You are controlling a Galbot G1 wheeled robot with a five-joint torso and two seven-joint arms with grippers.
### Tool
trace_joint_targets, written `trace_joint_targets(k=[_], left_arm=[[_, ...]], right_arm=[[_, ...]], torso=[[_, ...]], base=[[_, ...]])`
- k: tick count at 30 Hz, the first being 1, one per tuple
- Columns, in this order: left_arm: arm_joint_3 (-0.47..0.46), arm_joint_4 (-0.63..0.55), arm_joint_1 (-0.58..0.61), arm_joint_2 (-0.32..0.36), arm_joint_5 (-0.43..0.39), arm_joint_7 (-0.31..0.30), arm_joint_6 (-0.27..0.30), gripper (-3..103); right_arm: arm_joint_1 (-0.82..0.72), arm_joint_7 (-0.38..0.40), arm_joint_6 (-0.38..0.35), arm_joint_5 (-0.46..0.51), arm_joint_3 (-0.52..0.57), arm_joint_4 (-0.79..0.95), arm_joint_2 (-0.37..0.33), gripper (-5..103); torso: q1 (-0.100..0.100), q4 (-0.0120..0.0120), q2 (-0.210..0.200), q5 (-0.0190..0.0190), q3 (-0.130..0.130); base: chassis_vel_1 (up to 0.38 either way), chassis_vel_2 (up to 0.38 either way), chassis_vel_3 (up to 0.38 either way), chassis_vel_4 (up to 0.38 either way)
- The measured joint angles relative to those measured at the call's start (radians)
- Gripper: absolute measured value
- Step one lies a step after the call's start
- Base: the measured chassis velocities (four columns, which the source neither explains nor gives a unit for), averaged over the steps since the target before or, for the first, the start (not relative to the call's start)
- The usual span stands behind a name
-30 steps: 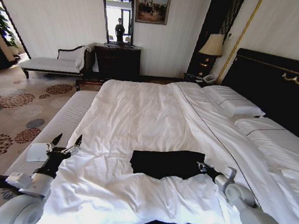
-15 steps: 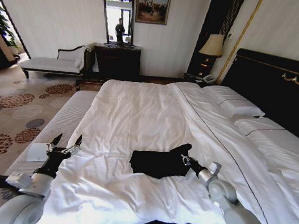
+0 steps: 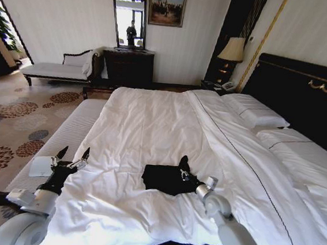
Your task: Fold the clothes on the bed.
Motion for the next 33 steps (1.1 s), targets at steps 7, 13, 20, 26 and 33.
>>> trace_joint_targets(k=[7, 13, 20, 26, 33], left_arm=[[0.000, 0.000, 0.000, 0.000, 0.000, 0.000, 0.000, 100], [0.000, 0.000, 0.000, 0.000, 0.000, 0.000, 0.000, 100], [0.000, 0.000, 0.000, 0.000, 0.000, 0.000, 0.000, 100], [0.000, 0.000, 0.000, 0.000, 0.000, 0.000, 0.000, 100], [0.000, 0.000, 0.000, 0.000, 0.000, 0.000, 0.000, 100]], right_arm=[[0.007, -0.005, 0.005, -0.021, -0.036, 0.015, 0.063, 7], [0.020, -0.016, 0.021, -0.084, -0.085, 0.003, 0.098, 7], [0.067, -0.038, 0.081, -0.176, -0.141, -0.125, 0.126, 7], [0.074, -0.042, 0.109, -0.232, -0.165, -0.162, 0.135, 7], [0.040, -0.058, 0.117, -0.254, -0.177, -0.112, 0.111, 7]], torso=[[0.000, -0.0002, 0.000, -0.0001, 0.000], [0.000, -0.0001, 0.000, 0.0000, 0.000], [0.000, -0.0001, 0.000, 0.0001, 0.000], [0.000, -0.0002, 0.000, 0.0001, 0.000], [0.000, -0.0002, 0.000, 0.0002, 0.000]], base=[[0.000, 0.000, 0.000, 0.000], [0.000, 0.000, 0.000, 0.000], [0.000, 0.000, 0.000, 0.000], [0.000, 0.000, 0.000, 0.000], [0.000, 0.000, 0.000, 0.000]])
